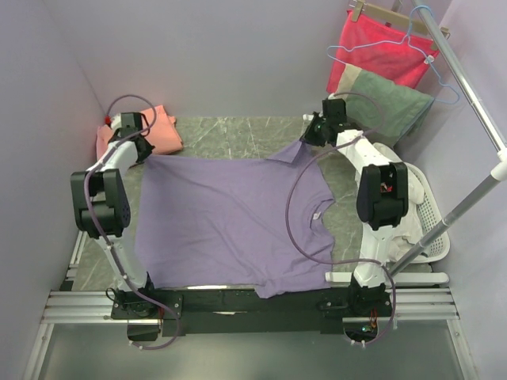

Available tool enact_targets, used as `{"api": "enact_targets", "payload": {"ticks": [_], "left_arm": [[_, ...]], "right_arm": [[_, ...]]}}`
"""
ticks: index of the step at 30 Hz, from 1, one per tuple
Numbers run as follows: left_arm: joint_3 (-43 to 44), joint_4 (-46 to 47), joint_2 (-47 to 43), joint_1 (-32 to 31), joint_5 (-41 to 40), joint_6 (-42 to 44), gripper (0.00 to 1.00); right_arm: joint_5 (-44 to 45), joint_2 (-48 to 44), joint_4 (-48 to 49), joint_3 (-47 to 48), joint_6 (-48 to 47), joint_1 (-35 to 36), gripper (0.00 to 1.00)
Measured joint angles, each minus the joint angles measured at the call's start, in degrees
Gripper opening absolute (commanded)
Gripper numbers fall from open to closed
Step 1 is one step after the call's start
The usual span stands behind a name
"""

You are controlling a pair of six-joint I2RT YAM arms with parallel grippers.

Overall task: Fold and stack the t-shirts
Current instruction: Grap the side of the flattened tshirt furthest away from the robot with both arms, then fold the flattened tshirt in 1/3 of the way

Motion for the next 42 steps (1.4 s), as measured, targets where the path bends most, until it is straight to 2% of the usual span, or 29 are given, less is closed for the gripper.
{"api": "enact_targets", "payload": {"ticks": [11, 18, 27, 34, 35, 36, 37, 38, 39, 42], "left_arm": [[-1.07, -1.11, -7.58, 3.15, -1.64, 0.11, 0.01], [-9.33, -2.32, -12.61, 2.82, -1.88, -2.10, 0.01], [-14.43, -5.22, -20.68, 1.66, -3.06, -4.61, 0.01], [-24.28, -5.38, -24.94, 1.31, -3.61, -6.43, 0.01], [-25.62, -5.62, -24.92, 1.29, -3.80, -6.58, 0.04], [-26.60, -6.38, -24.72, 1.29, -4.13, -6.86, 0.16], [-27.02, -6.97, -24.50, 1.29, -4.52, -6.93, 0.56], [-27.12, -7.91, -24.00, 1.29, -5.16, -7.19, 0.71], [-27.10, -8.44, -23.47, 1.27, -5.95, -7.39, 0.79], [-26.77, -9.73, -21.84, 1.25, -8.13, -8.46, 0.82]], "right_arm": [[0.63, -10.86, -1.88, -1.88, -1.22, 0.24, 0.00], [0.90, -18.58, -4.31, -14.08, -1.77, 1.16, 0.00], [2.19, -32.00, -7.37, -31.45, -1.73, 3.69, 0.00], [3.87, -35.26, -7.52, -36.83, -1.14, 4.79, 0.00], [3.91, -35.32, -7.41, -37.73, -1.01, 4.94, 0.16], [3.91, -35.32, -7.37, -38.45, -0.81, 5.07, 0.35], [3.89, -35.32, -7.43, -39.34, -0.39, 5.27, 0.45], [3.89, -35.32, -7.50, -40.13, -0.07, 5.42, 0.55], [4.07, -35.32, -7.74, -40.65, 0.11, 5.62, 0.60], [5.62, -35.43, -8.17, -41.27, 0.04, 5.90, 0.66]]}}
